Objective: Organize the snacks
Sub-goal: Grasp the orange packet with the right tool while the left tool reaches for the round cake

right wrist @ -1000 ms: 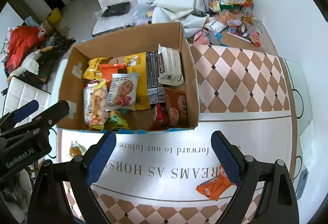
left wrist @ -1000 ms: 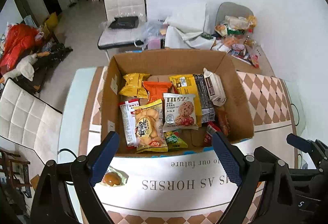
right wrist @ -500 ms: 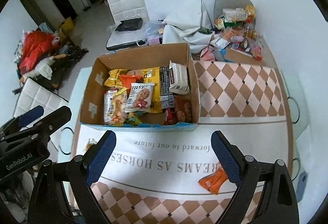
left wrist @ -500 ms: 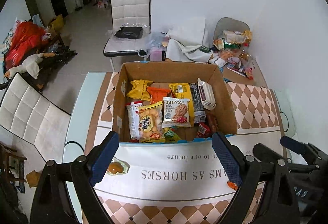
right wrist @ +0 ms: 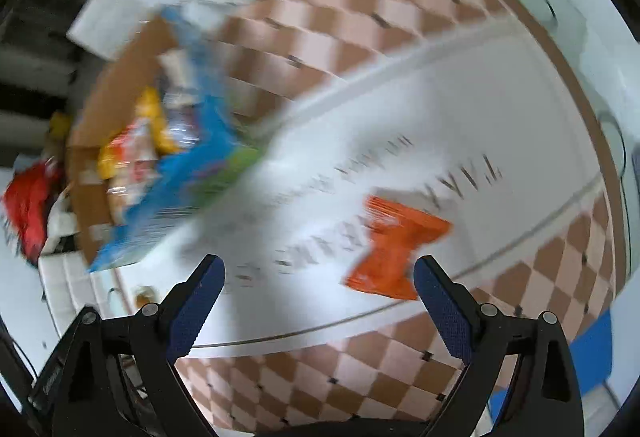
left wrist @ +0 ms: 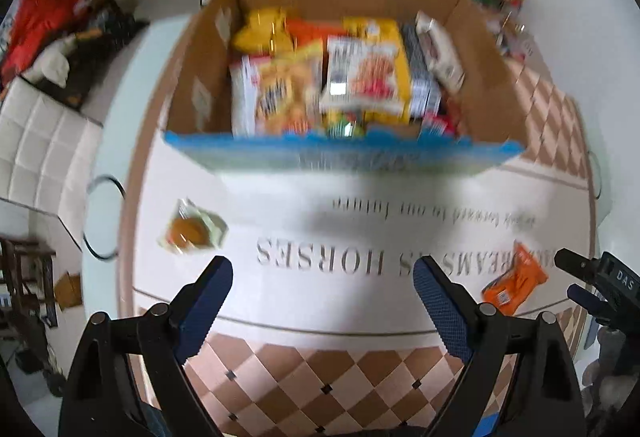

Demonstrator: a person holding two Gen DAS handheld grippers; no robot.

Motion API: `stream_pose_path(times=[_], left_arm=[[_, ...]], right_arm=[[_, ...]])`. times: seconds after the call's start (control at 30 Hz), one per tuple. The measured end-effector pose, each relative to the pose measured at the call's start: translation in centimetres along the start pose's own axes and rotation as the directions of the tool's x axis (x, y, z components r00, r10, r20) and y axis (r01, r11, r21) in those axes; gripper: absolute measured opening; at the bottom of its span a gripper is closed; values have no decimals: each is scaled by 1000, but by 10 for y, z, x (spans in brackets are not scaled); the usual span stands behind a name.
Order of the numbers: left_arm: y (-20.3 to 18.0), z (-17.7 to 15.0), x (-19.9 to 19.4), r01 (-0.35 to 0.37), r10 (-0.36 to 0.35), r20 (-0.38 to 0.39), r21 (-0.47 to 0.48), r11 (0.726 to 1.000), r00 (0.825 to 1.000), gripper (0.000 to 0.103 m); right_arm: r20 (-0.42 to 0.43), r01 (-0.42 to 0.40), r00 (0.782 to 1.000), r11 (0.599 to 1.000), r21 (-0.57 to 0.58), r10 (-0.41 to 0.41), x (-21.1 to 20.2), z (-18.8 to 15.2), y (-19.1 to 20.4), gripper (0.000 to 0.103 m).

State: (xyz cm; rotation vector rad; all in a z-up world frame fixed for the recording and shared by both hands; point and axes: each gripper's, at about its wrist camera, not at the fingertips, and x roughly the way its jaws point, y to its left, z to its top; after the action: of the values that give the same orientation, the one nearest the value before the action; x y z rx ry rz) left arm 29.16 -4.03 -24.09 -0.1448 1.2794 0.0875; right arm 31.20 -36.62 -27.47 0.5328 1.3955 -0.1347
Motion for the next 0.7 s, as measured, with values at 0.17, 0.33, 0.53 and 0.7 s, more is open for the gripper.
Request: stream_pose_path(times=[0.17, 0.33, 0.53, 0.7], left_arm=[[-2, -12, 34, -7, 7, -72, 1, 1000, 997, 92], [7, -15, 50, -20, 21, -100, 5, 1000, 995, 92], [37, -8, 46, -12, 9, -93, -38, 999, 996, 92], [93, 3, 47, -4, -12, -106, -146, 989, 994, 92]], right_arm=[[-63, 87, 994, 995, 41, -84, 51, 7, -29, 97], [-125, 142, 982, 990, 2, -141, 96, 6, -29, 80], [-118, 135, 983, 988, -70, -143, 106, -5, -6, 41], [-111, 100, 986, 970, -222, -127, 107, -26, 44, 40]])
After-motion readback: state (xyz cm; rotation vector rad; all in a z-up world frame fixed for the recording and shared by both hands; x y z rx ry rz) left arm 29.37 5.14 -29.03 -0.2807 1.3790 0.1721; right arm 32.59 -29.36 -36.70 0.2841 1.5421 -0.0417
